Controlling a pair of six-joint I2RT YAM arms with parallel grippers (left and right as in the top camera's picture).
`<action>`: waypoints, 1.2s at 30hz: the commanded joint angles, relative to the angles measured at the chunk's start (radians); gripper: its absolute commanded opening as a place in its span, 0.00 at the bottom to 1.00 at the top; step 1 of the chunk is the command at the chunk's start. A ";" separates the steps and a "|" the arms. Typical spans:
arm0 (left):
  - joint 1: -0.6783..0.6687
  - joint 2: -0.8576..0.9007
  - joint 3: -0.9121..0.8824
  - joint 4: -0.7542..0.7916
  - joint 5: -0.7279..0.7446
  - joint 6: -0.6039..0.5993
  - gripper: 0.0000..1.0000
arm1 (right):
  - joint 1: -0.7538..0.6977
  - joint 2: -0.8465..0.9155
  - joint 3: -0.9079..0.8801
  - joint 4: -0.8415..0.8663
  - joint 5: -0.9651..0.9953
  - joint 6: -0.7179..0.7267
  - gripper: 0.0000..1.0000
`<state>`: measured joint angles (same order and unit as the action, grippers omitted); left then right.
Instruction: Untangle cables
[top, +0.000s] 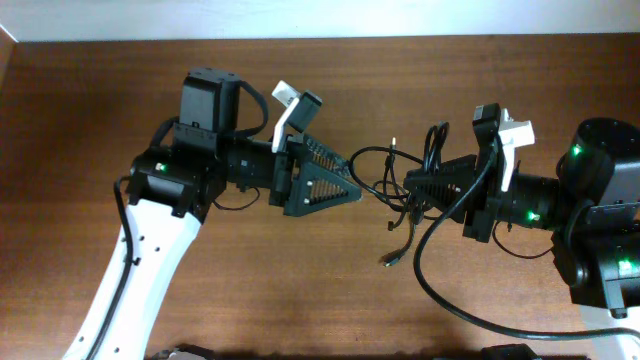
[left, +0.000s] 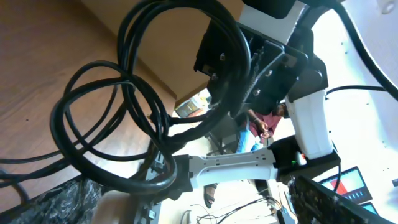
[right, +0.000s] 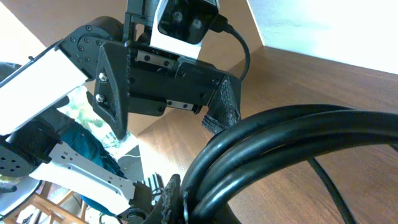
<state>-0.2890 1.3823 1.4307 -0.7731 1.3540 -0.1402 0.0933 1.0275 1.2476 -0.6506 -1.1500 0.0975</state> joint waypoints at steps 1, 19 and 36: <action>-0.041 0.005 0.010 0.002 -0.171 -0.107 0.99 | 0.004 -0.007 0.021 0.005 -0.006 -0.013 0.04; -0.084 0.015 0.010 -0.050 -0.613 -0.159 0.00 | 0.004 -0.007 0.021 0.003 -0.025 -0.015 0.04; 0.156 0.014 0.010 -0.336 -1.368 -0.338 0.00 | 0.004 -0.005 0.021 -0.284 0.554 -0.015 0.17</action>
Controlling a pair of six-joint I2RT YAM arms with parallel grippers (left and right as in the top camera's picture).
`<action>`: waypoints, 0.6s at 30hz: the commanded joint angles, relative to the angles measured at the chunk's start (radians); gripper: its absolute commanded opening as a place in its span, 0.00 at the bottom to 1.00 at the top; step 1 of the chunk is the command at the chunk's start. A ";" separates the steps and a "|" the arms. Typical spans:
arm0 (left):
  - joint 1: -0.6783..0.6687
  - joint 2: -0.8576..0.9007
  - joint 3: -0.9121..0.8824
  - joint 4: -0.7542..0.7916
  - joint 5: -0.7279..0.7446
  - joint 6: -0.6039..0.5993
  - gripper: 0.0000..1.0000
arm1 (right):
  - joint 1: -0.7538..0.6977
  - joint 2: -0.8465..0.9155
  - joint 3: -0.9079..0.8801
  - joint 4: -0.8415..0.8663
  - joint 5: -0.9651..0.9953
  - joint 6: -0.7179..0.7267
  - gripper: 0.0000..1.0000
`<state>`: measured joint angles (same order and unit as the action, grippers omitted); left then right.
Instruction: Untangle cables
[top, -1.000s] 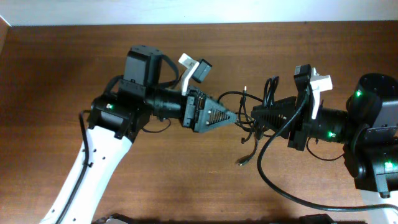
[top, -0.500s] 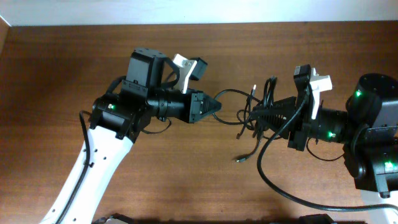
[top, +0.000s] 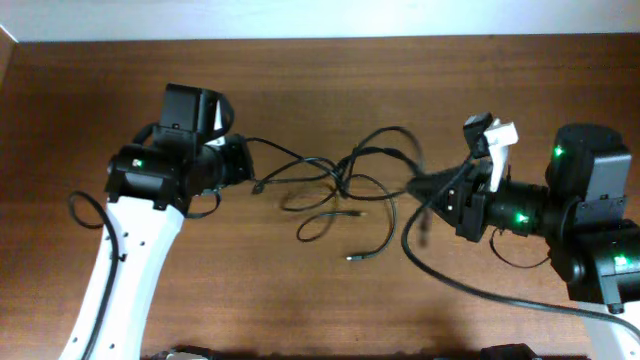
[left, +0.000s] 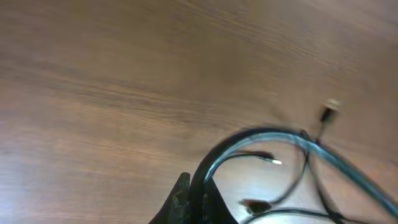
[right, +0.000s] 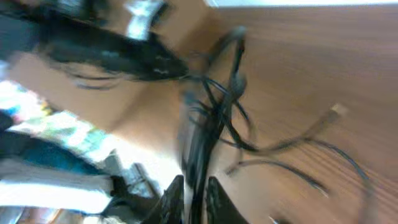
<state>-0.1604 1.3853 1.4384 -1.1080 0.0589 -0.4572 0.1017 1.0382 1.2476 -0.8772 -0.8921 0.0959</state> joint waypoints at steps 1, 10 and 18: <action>0.028 0.011 0.002 -0.001 -0.074 -0.020 0.00 | -0.005 -0.015 0.021 -0.099 0.402 -0.013 0.29; 0.028 0.011 0.003 0.074 0.214 0.117 0.00 | -0.004 0.043 0.020 -0.213 0.608 -0.014 0.95; -0.008 0.011 0.003 0.249 0.941 0.399 0.00 | -0.003 0.278 0.020 -0.187 0.347 -0.045 1.00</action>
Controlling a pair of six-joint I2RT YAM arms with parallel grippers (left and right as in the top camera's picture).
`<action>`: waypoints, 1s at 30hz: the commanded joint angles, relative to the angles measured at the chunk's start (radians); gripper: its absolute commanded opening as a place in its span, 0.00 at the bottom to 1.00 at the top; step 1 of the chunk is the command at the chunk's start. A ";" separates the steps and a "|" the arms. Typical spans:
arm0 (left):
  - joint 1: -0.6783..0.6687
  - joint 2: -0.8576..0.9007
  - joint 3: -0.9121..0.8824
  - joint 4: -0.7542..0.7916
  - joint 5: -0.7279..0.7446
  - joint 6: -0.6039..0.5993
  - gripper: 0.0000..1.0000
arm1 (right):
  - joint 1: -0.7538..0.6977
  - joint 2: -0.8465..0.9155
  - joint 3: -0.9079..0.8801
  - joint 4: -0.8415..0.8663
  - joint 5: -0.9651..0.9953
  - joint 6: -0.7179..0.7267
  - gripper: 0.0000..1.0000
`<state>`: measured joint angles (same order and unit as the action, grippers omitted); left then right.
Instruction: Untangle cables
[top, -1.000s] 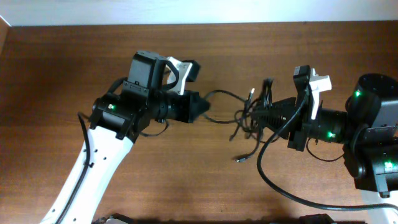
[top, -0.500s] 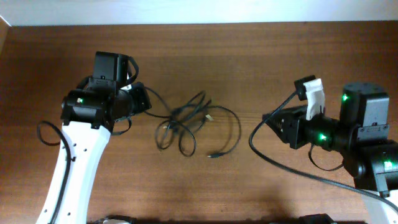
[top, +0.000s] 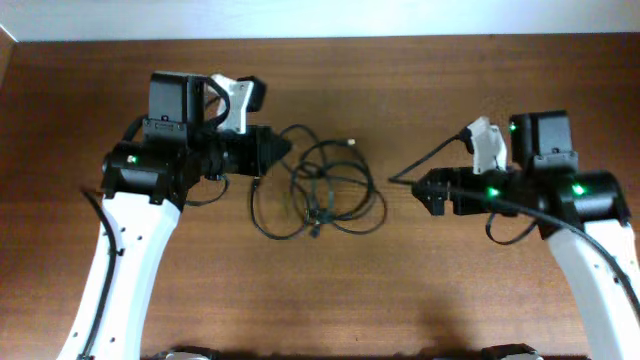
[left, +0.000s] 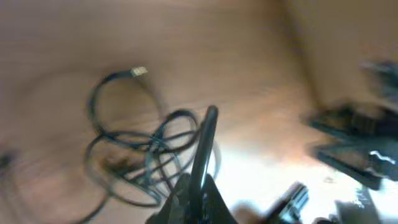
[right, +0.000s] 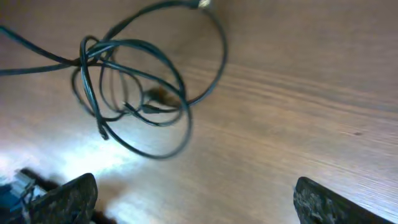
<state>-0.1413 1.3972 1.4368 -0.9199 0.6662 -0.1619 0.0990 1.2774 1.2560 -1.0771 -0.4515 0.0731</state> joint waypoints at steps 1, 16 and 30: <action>-0.044 0.000 0.004 0.101 0.389 0.103 0.00 | 0.001 0.060 0.012 0.024 -0.095 -0.022 1.00; -0.115 -0.001 0.005 0.570 0.640 -0.115 0.00 | -0.001 0.126 0.001 0.061 0.280 0.017 0.99; 0.201 -0.005 0.004 0.765 0.796 -0.309 0.00 | -0.263 0.205 -0.003 0.010 0.385 0.077 0.99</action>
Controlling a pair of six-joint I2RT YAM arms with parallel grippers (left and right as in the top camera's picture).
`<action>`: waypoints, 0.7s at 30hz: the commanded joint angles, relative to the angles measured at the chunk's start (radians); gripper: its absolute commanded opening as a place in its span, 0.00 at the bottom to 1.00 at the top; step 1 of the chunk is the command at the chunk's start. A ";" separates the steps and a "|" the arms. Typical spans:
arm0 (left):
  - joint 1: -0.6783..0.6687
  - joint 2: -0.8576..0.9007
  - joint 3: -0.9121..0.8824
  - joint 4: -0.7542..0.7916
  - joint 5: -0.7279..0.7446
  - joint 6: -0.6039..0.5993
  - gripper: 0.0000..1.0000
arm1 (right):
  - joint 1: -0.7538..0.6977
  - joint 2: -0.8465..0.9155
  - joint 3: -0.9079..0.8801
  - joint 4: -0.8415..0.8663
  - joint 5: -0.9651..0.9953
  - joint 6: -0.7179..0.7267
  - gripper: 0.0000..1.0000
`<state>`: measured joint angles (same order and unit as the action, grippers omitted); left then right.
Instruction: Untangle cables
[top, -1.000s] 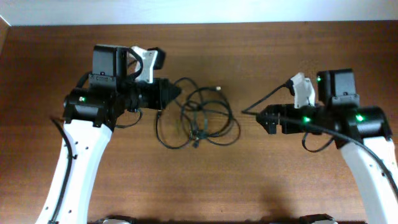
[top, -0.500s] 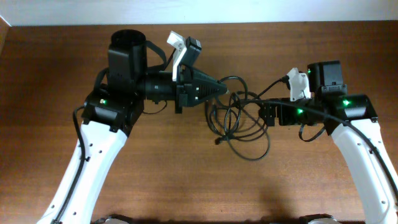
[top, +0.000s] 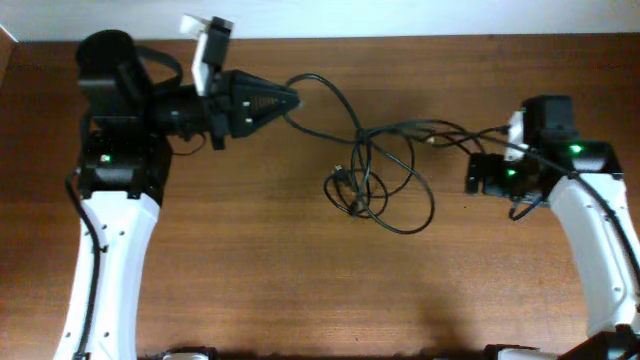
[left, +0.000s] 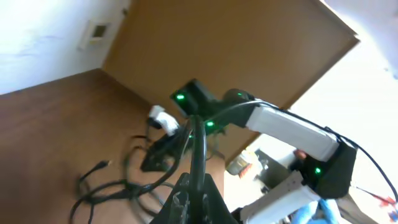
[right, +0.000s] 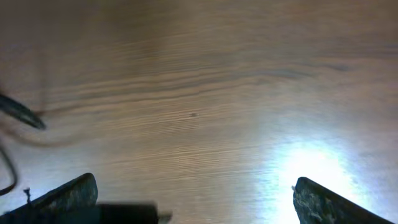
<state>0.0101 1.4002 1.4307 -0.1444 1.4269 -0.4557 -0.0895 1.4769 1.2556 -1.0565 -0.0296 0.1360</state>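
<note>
A loose tangle of thin black cables (top: 375, 175) lies on the wooden table right of centre, a plug end (top: 340, 181) showing at its left. My left gripper (top: 290, 98) hangs at the upper left, pointing right, shut on one black cable (left: 199, 137) that sags down into the tangle (left: 124, 186). My right gripper (top: 478, 173) sits just right of the tangle, low over the wood. Its wrist view shows the jaws wide apart, one finger (right: 68, 194) at the lower left, with only bare wood between them. A blurred cable end (right: 18, 112) shows at that view's left edge.
The brown wooden table (top: 300, 280) runs to a white wall along its far edge (top: 400, 38). The right arm (left: 280, 124) shows in the left wrist view, beyond the tangle. A dark plug-like shape (right: 124, 213) sits at the bottom of the right wrist view.
My left gripper, still shut on its cable, has moved up toward the far edge. The tangle now lies further right. My right gripper, open as before, has shifted to the right.
First both grippers were close together at mid-table, each shut on the cable bundle. Then they stood apart with cables stretched between them. Then the right gripper was open and the tangle lay by the left gripper. Now the left alone holds a cable.
</note>
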 joint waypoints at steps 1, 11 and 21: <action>0.051 -0.007 0.010 -0.022 0.035 -0.015 0.00 | -0.098 0.005 -0.003 -0.011 -0.111 0.002 0.99; 0.100 -0.007 0.010 -0.025 0.036 -0.015 0.00 | -0.137 0.005 -0.003 -0.034 -0.064 -0.019 0.99; 0.097 -0.007 0.010 -0.087 -0.010 -0.014 0.00 | -0.159 0.005 -0.003 -0.059 -0.601 -0.350 0.99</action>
<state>0.1184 1.4002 1.4307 -0.2153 1.4200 -0.4660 -0.2489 1.4776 1.2556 -1.1110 -0.4770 -0.1295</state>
